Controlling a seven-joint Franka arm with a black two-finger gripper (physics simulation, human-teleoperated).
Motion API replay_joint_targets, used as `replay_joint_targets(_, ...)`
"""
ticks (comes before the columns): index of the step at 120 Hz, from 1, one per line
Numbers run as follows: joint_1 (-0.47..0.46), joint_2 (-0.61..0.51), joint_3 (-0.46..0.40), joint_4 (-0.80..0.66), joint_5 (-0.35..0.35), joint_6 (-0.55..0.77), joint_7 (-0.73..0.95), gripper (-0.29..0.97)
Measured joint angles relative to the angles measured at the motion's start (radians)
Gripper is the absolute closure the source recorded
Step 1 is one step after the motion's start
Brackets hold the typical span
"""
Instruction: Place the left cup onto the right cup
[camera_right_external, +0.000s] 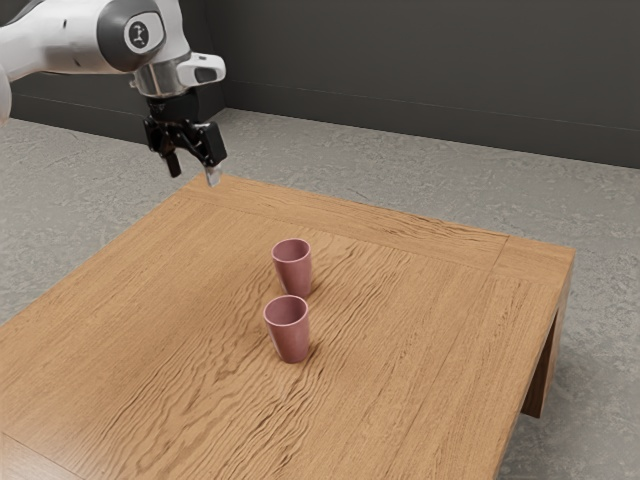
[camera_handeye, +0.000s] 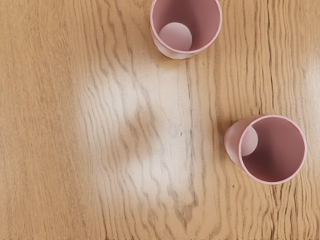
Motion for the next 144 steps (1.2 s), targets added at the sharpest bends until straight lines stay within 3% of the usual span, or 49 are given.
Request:
replay_joint_targets(36, -0.004, 0.020, 0.000, 0.017, 0.002, -0.007, -0.011, 0.00)
replay_joint_targets(64, 0.009, 0.109, 0.003, 0.058, 0.002, -0.002, -0.015, 0.00)
replay_joint_targets(144, 0.000, 0.363, -0.002, 0.353, 0.056, 0.005, -0.018, 0.00)
